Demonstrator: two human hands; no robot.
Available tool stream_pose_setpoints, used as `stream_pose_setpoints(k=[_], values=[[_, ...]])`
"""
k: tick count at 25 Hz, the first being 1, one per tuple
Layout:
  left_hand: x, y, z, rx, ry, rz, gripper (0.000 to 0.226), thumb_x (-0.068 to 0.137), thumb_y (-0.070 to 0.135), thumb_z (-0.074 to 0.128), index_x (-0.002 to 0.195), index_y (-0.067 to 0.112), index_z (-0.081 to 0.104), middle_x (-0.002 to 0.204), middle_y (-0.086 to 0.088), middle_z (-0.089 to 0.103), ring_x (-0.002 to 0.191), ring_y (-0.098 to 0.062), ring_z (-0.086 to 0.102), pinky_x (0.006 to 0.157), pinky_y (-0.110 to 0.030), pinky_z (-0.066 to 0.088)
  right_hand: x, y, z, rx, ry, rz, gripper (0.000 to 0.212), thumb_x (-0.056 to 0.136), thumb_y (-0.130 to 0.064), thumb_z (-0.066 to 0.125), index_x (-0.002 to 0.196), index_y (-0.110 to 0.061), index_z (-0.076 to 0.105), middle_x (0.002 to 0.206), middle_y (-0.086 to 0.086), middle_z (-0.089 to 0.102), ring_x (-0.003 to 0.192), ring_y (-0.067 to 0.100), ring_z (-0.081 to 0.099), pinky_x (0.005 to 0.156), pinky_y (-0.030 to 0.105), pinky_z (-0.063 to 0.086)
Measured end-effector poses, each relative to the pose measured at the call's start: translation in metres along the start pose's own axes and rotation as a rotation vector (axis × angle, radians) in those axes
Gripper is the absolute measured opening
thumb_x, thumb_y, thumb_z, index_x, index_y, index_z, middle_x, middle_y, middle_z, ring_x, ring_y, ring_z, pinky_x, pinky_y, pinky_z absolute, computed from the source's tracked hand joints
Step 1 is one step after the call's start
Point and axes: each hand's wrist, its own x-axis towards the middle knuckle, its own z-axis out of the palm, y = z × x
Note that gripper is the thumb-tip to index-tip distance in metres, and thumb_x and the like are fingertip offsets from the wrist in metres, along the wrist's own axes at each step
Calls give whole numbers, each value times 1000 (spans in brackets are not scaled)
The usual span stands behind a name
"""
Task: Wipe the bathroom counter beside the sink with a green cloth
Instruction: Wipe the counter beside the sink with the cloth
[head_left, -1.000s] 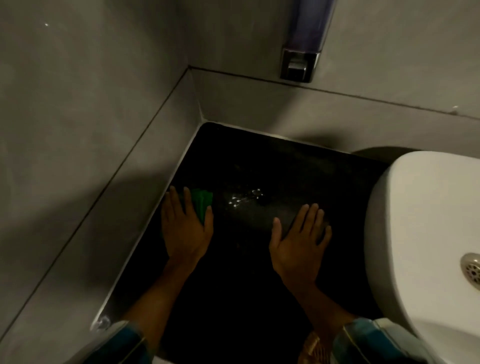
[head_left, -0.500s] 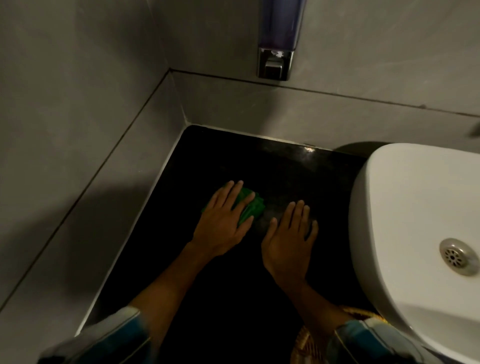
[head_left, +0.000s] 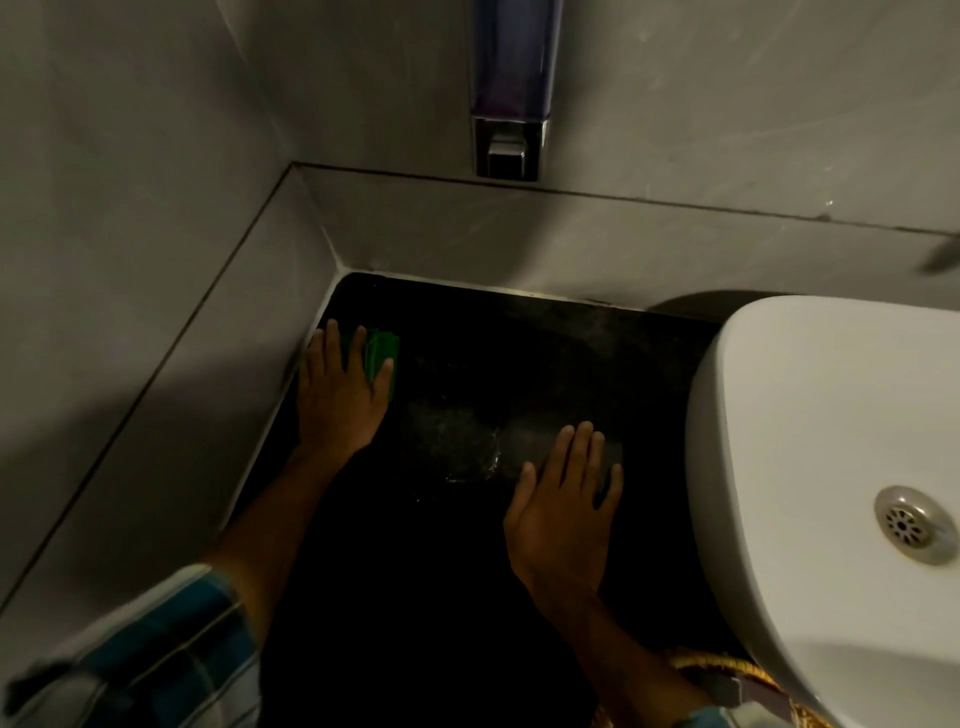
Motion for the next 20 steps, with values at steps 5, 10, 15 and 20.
stream_pose_setpoints(k=[5,10,15,20], values=[[35,60,13,22,-103,133,61,93,52,28,144,21,27,155,-22,23,145,-38,13,117,-53,14,-3,-8,-10,-2,-32,12,62,94,-38,31,145,-4,34,155,16,32,146,28,25,116,50,15],[19,125,33,38,-176,454,59,92,55,24,144,29,26,159,-10,21,147,-29,10,118,-47,11,30,-2,-2,75,-62,-28,61,90,-24,24,146,-3,31,157,15,26,147,28,20,118,48,10],[-12,120,40,43,-144,499,57,92,53,29,143,26,34,156,-11,28,146,-29,18,119,-45,20,87,16,21,146,-90,27,65,83,-12,36,147,-3,28,158,14,27,148,26,19,120,41,6],[-107,71,52,17,-227,483,57,93,58,25,144,33,26,158,-8,25,147,-28,17,117,-45,25,95,66,41,64,-143,-12,61,89,-16,35,148,-5,26,159,13,25,148,26,19,119,43,14]])
